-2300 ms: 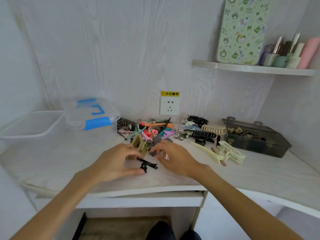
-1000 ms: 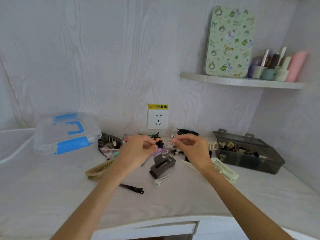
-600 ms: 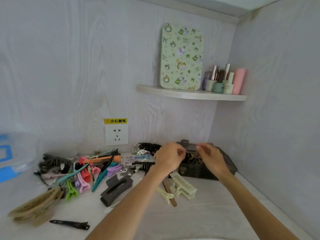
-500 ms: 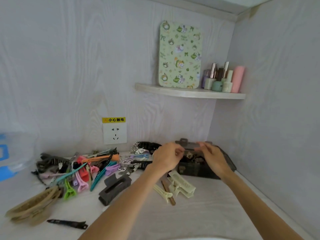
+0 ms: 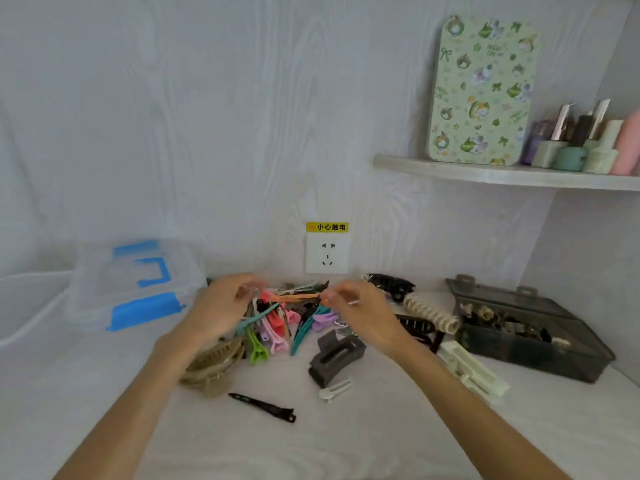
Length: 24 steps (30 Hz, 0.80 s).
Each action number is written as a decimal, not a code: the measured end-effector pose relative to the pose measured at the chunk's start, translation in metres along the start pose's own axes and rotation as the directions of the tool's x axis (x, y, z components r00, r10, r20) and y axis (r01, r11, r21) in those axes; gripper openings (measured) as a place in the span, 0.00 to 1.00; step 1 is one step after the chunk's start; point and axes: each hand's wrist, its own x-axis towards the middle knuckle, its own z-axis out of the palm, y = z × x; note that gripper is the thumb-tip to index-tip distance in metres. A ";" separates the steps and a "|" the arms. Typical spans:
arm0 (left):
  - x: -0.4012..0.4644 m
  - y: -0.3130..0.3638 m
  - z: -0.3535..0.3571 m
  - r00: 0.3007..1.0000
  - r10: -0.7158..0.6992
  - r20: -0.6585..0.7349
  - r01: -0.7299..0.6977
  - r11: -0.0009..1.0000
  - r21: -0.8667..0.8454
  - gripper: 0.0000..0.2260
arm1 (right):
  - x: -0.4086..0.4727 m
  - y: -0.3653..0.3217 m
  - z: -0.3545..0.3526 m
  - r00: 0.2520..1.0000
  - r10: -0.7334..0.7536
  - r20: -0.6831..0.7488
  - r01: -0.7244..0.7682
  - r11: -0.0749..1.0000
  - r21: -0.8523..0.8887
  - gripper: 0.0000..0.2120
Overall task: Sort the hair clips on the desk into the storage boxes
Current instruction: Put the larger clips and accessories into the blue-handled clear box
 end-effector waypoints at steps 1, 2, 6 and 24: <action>-0.002 -0.009 0.002 1.000 -0.012 0.004 0.012 1.000 -0.021 0.18 | 0.003 -0.006 0.013 0.999 -0.026 0.041 0.028 0.999 -0.039 0.08; -0.006 -0.020 0.005 1.000 -0.011 0.023 0.012 0.998 -0.056 0.20 | 0.008 -0.010 0.030 0.995 -0.057 0.076 0.062 0.996 -0.067 0.09; -0.016 -0.051 0.018 0.999 -0.013 0.038 0.023 0.965 -0.262 0.22 | 0.025 -0.024 0.077 0.976 -0.173 0.129 0.199 0.952 -0.230 0.16; -0.007 -0.063 -0.001 0.930 -0.270 -0.250 0.318 0.931 0.177 0.13 | 0.064 -0.029 0.097 0.955 -0.274 0.114 0.296 0.839 -0.456 0.12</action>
